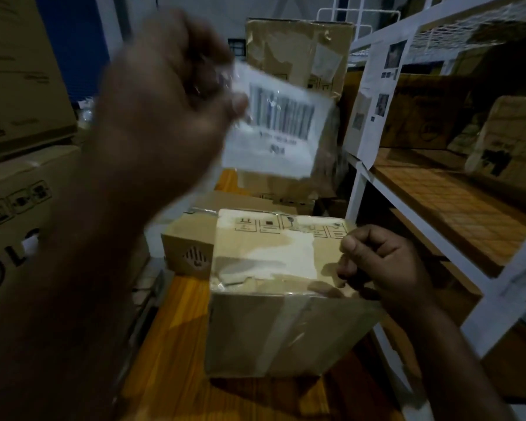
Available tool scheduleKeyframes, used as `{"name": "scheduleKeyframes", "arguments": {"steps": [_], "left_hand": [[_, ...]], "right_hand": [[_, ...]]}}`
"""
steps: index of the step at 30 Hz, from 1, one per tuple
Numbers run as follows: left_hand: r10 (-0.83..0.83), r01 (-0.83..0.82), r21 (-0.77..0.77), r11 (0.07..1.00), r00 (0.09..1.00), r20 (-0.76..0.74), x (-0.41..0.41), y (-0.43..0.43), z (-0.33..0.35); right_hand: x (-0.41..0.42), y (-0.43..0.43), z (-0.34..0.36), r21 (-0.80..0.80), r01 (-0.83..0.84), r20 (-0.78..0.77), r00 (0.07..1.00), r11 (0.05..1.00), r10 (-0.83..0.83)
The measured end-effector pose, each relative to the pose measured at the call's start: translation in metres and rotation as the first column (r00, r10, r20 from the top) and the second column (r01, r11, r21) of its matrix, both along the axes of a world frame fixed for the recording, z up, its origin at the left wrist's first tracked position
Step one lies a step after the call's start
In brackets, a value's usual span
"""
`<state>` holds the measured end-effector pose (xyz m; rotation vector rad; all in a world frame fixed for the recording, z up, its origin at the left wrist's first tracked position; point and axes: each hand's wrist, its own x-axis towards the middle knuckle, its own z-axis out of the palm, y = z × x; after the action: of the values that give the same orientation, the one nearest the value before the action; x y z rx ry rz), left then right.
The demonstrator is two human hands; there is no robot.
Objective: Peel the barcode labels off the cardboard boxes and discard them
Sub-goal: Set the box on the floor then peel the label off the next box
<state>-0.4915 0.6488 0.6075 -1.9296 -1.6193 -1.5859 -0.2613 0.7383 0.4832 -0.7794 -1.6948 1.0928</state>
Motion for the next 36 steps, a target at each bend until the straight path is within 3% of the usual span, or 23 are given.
{"name": "scheduleKeyframes", "arguments": {"steps": [3, 7, 11, 16, 21, 24, 27, 30, 31, 32, 34, 36], "left_hand": [[-0.083, 0.083, 0.007, 0.997, 0.997, -0.005, -0.013, 0.003, 0.012], [-0.213, 0.268, -0.223, 0.937, 0.946, 0.245, 0.002, 0.010, -0.024], [-0.209, 0.298, -0.216, 0.930, 0.911, 0.356, -0.007, 0.024, -0.069], [-0.275, 0.349, -0.096, 0.932, 0.855, 0.440, 0.003, 0.024, -0.098], [-0.321, 0.382, -0.014, 0.924, 0.795, 0.515, -0.004, 0.027, -0.108], [-0.334, 0.432, -0.016, 0.902, 0.720, 0.608, -0.005, 0.028, -0.110], [-0.316, 0.458, -0.020, 0.889, 0.644, 0.697, -0.005, 0.032, -0.110], [-0.388, 0.643, 0.019, 0.766, 0.437, 0.811, -0.009, 0.029, -0.101], [-0.393, 0.677, 0.010, 0.736, 0.416, 0.820, -0.008, 0.026, -0.097], [-0.387, 0.667, -0.027, 0.745, 0.464, 0.797, -0.006, 0.025, -0.094], [-0.290, 0.466, -0.099, 0.879, 0.688, 0.665, -0.004, 0.030, -0.086], [-0.207, 0.251, 0.014, 0.968, 0.764, 0.611, -0.007, 0.041, -0.077]], "right_hand": [[0.001, -0.002, 0.002, 0.016, -0.054, -0.013, 0.998, 0.998, 0.055], [-0.016, -0.009, 0.001, -0.043, -0.064, -0.068, 0.996, 0.997, 0.061], [-0.018, -0.004, 0.003, -0.143, -0.064, -0.226, 0.974, 0.988, 0.031], [-0.026, -0.003, 0.003, -0.086, -0.036, -0.083, 0.996, 0.996, 0.029], [-0.025, -0.006, 0.006, -0.043, -0.056, 0.179, 0.982, 0.997, 0.063], [-0.027, -0.009, 0.008, -0.106, -0.137, 0.186, 0.970, 0.985, 0.155], [-0.031, -0.007, 0.006, -0.117, -0.101, 0.125, 0.985, 0.988, 0.115], [-0.033, -0.005, 0.005, -0.126, -0.063, 0.075, 0.995, 0.990, 0.072], [-0.034, -0.005, 0.006, -0.121, -0.049, 0.063, 0.996, 0.991, 0.057], [-0.035, -0.006, 0.006, -0.107, -0.036, 0.049, 0.998, 0.994, 0.042], [-0.038, -0.008, 0.004, -0.036, 0.045, 0.002, 0.999, 0.998, -0.045], [-0.039, -0.008, -0.002, 0.067, 0.214, -0.018, 0.977, 0.975, -0.213]]}}
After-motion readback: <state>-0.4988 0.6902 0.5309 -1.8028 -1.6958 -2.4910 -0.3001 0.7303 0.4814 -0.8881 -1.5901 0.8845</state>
